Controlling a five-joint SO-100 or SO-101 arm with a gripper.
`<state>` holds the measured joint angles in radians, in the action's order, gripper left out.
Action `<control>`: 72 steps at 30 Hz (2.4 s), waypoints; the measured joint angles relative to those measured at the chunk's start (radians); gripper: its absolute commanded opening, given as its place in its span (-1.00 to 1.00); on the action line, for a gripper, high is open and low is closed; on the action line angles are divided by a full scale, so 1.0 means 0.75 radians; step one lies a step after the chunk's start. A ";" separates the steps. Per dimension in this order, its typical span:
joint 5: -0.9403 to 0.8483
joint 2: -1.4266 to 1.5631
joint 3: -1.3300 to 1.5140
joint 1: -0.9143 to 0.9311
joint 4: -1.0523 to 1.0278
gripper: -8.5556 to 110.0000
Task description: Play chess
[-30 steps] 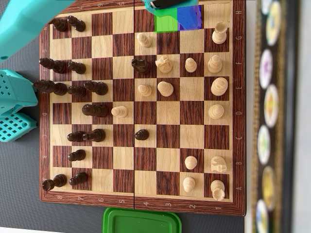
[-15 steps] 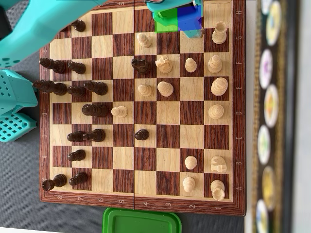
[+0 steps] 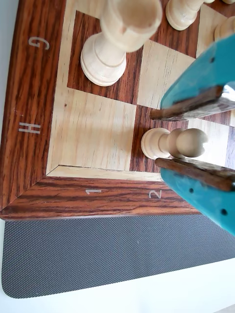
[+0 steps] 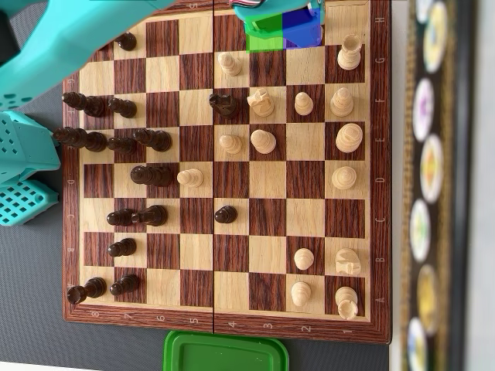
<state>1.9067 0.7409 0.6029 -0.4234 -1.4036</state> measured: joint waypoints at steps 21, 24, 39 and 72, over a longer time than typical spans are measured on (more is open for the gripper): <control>-0.029 0.000 0.000 0.000 0.000 -0.73; -0.031 0.000 0.000 0.000 0.000 -0.72; -0.035 0.164 0.106 0.000 0.000 -0.72; -0.035 0.515 0.742 -0.051 0.180 -0.72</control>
<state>1.8807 1.1275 1.1597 -0.4617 -1.2686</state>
